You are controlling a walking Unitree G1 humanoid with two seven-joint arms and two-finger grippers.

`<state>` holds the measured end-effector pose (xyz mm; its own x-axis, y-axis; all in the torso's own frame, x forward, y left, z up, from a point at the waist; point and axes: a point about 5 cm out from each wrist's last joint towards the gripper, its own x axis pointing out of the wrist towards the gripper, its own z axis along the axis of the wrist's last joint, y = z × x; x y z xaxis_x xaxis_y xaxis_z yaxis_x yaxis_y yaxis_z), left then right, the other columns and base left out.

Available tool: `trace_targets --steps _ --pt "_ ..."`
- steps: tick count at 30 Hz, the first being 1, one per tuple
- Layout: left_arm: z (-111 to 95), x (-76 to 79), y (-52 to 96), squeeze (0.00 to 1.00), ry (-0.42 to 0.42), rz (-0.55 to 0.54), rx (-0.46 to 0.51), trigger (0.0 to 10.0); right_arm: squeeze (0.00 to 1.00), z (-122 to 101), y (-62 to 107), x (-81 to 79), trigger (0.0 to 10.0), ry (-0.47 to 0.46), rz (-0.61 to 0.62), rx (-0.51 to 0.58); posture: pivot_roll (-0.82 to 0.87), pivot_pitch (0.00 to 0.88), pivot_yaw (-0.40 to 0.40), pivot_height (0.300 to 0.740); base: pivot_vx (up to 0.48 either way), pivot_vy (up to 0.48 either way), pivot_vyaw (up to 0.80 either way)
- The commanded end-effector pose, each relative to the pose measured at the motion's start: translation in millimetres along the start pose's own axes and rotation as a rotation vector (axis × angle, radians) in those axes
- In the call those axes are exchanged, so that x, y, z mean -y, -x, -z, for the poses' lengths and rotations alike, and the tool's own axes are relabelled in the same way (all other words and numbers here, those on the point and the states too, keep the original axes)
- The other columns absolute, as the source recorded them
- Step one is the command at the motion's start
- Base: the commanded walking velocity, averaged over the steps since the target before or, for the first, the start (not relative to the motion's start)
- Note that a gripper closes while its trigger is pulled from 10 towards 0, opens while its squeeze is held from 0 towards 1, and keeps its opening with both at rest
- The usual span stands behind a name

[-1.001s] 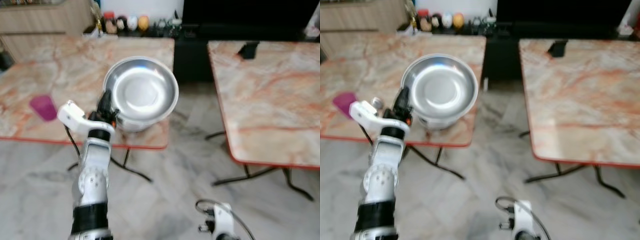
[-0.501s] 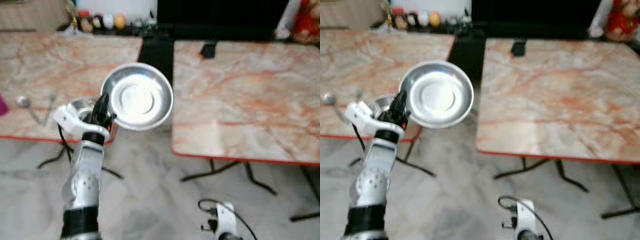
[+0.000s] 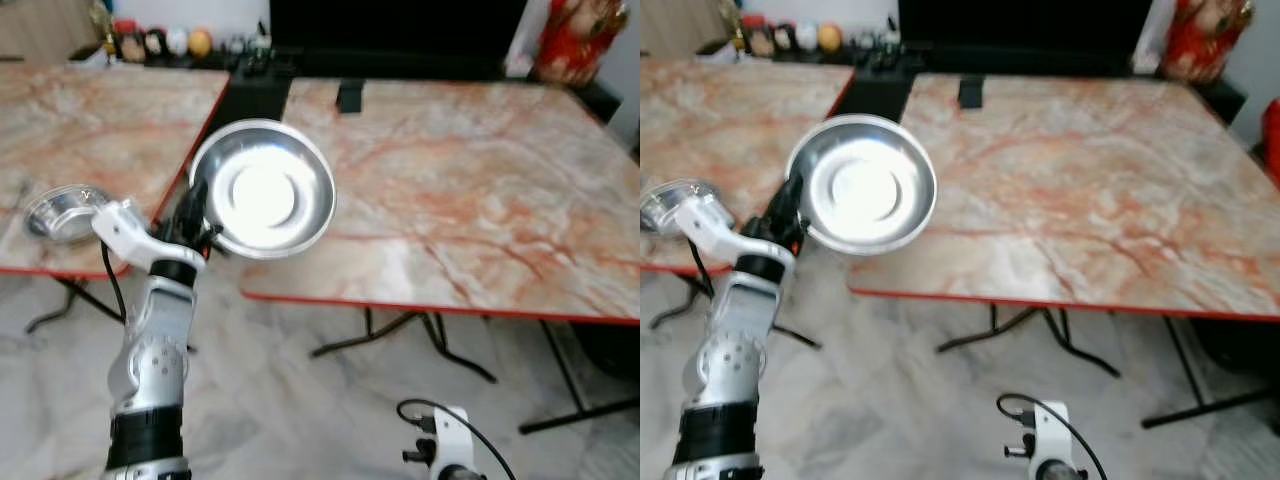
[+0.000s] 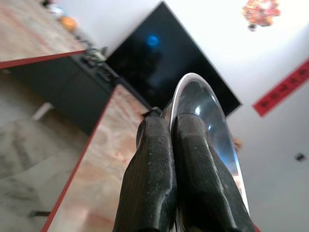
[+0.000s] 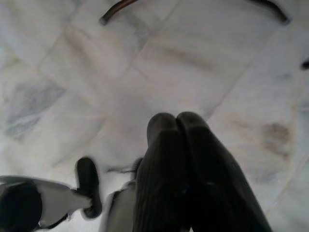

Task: Setting the table

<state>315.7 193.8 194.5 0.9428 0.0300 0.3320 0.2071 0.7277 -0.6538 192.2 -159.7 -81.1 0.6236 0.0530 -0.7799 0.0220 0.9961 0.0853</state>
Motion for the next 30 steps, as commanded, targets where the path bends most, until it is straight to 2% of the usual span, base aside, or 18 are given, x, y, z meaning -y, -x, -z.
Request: trace_targets --steps 1,22,24,26,27,30 --pt "0 6.1 -3.4 0.0 0.005 0.024 0.007 10.0 0.0 2 0.4 0.7 10.0 0.003 0.002 -0.008 -0.01 0.03 -0.002 0.74 0.0 -0.469 0.0" --pt "7 2.3 -3.3 0.0 -0.029 0.014 -0.013 10.0 0.0 0 0.0 1.6 10.0 -0.005 0.006 -0.004 -0.01 0.046 -0.006 0.74 0.0 -0.469 0.0" --pt "8 2.8 -3.3 0.0 -0.049 0.026 -0.024 10.0 0.0 0 0.0 1.6 10.0 -0.006 0.006 -0.004 -0.01 0.05 -0.006 0.74 0.0 -0.454 0.0" --pt "13 3.6 -2.6 0.0 -0.119 0.053 -0.08 10.0 0.0 0 -0.1 1.6 10.0 -0.007 0.008 -0.003 -0.01 0.05 -0.006 0.74 0.0 -0.124 0.0" --pt "16 2.3 -1.7 0.0 -0.18 0.063 -0.118 10.0 0.0 -1 -0.1 1.5 10.0 -0.009 0.008 -0.003 -0.01 0.052 -0.005 0.74 0.0 0.0 0.0" --pt "12 -4.9 0.0 0.0 -0.252 0.06 -0.139 10.0 0.0 -1 -0.1 1.4 10.0 -0.014 0.009 0.0 -0.01 0.052 -0.005 0.74 0.0 0.0 0.0"
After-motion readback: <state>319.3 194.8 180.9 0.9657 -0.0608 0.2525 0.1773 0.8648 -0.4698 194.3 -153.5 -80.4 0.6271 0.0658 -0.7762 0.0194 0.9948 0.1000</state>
